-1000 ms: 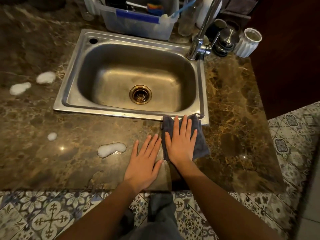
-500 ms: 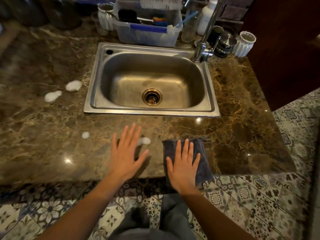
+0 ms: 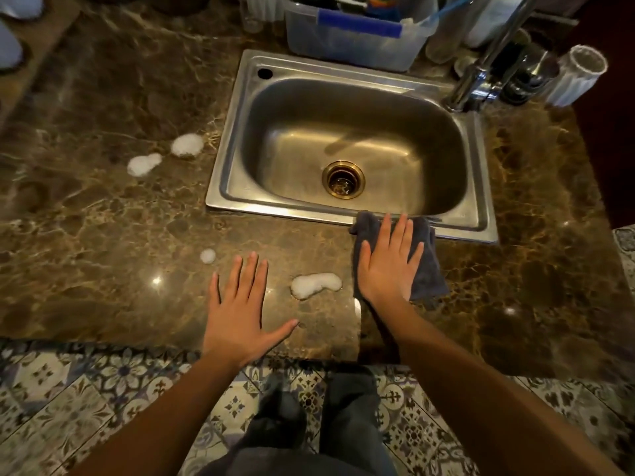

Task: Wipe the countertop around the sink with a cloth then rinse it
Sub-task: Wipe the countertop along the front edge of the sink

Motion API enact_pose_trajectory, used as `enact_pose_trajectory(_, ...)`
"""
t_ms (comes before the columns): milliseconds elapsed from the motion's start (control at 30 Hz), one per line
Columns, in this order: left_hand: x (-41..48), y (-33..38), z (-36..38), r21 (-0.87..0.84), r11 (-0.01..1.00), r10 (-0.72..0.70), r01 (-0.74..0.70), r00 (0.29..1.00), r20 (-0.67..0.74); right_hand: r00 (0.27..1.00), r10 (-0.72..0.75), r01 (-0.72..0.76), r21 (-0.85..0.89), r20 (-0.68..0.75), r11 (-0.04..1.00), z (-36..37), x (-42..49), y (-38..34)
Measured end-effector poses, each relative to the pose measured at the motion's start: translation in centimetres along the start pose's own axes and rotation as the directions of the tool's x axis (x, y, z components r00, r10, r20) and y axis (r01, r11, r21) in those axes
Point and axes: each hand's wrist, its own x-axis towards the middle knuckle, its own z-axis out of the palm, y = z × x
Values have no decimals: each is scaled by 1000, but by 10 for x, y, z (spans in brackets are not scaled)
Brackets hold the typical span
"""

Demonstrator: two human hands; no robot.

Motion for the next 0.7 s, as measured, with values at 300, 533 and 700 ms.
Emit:
enact_pose_trajectory(300, -2, 1, -5, -98, 995, 8, -12, 999, -35, 993, -108, 108, -9, 50, 994, -4, -32, 15)
enact_pose_trajectory(533, 46, 7, -35, -222, 972, 41, -72, 989, -141, 992, -114, 116, -36, 49, 993, 10, -105, 31)
enact_pose_trajectory(700, 41, 0, -11, -33, 978, 207, -207, 978, -15, 998, -58, 60, -53, 33, 997, 12, -87, 28)
